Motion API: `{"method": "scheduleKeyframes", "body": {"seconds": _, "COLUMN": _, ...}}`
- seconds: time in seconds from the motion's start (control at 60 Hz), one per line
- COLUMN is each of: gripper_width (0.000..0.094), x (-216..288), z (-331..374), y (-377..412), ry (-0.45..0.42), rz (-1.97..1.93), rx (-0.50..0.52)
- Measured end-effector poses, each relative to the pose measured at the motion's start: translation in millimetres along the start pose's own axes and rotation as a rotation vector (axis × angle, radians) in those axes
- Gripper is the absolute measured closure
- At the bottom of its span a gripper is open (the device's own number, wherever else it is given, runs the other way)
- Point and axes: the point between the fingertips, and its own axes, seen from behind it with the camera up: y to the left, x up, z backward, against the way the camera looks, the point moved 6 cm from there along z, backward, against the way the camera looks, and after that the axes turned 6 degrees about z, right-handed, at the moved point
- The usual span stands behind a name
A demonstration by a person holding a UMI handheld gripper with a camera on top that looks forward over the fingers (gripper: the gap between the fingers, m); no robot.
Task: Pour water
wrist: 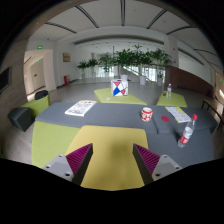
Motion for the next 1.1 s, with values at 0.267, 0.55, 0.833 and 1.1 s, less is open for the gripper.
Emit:
{"method": "scheduleKeyframes", "body": {"seconds": 0.267, "gripper_width": 0.0091, "x": -37.1, "z": -15.9, "y": -63.0, "ry": 0.009, "rz": -0.036, "rx": -0.046}}
{"method": "scheduleKeyframes", "body": {"seconds": 0.55, "gripper_width": 0.0088, "x": -109.0, "z": -42.8, "y": -226.8, "ry": 0.009, "rz": -0.072, "rx": -0.255}}
{"method": "scheduleKeyframes", "body": {"seconds": 0.833, "gripper_width": 0.0092, "x": -113.2, "z": -87.8, "y": -379.4, "ry": -0.092, "rz": -0.032, "rx": -0.380}}
{"method": "scheduleKeyframes", "body": {"seconds": 1.1, "gripper_width": 0.0098, "x": -101.6, "z": -174.5, "y": -443.1, "ry": -0.146, "rz": -0.042, "rx": -0.370}}
